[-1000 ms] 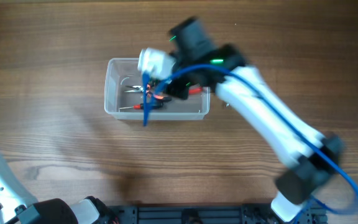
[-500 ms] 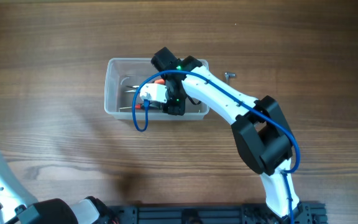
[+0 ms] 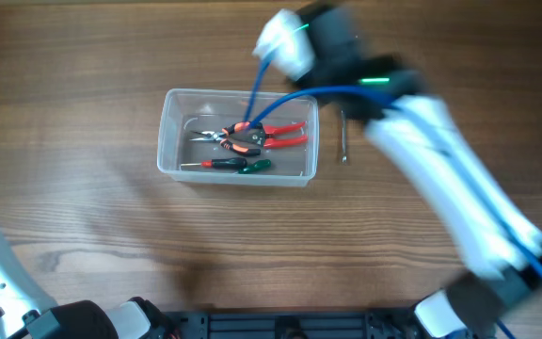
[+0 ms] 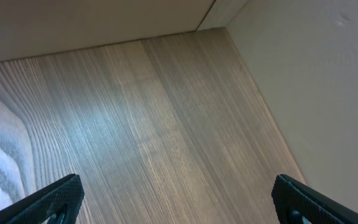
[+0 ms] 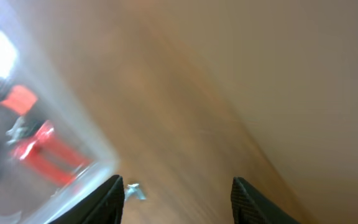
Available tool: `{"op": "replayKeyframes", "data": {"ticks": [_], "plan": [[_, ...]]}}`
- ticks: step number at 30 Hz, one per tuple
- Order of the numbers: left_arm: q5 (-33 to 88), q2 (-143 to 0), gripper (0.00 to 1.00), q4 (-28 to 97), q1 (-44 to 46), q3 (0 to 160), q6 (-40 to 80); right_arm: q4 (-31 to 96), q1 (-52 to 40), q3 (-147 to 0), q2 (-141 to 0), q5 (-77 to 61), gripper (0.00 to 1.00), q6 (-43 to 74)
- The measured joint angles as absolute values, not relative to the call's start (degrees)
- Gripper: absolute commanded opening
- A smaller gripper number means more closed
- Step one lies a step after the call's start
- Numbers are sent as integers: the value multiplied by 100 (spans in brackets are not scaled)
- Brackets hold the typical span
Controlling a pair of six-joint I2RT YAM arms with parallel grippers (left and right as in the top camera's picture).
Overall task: Pack container
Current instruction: 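Place the green screwdriver into the container and release, then grasp the silver socket wrench by its shaft with the right gripper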
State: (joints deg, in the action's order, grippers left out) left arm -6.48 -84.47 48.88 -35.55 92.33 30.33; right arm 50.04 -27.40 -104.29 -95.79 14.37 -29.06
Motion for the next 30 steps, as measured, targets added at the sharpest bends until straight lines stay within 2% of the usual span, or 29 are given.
{"op": "replayKeyframes", "data": {"ticks": [4,6,8,12,15,19,30], "plan": [[-648,-8447,100,4888,-3555,9233,3033,5542,-1035,-10602,-8892,886,44,-1072],[-650,-8447,100,4886,-3555,9233,3033,5732,-528,-10296,-9037,515,35,-202],[-648,-8447,100,4886,-3555,9233,3033,5824,-344,-9848,-9389,250,31,526],[-650,-8447,100,4886,-3555,9233,3033,5935,-425,-8853,-10455,-154,40,1540],[-648,-8447,100,4886,-3555,9233,3033,5806,-722,-8468,-10962,-263,41,1848],[-650,-8447,100,4886,-3555,9233,3033,5616,-1039,-8451,-11546,-351,52,1986],[-650,-8447,100,4886,-3555,9233,3033,4960,-1151,-8444,-11819,-388,47,1916]]}}
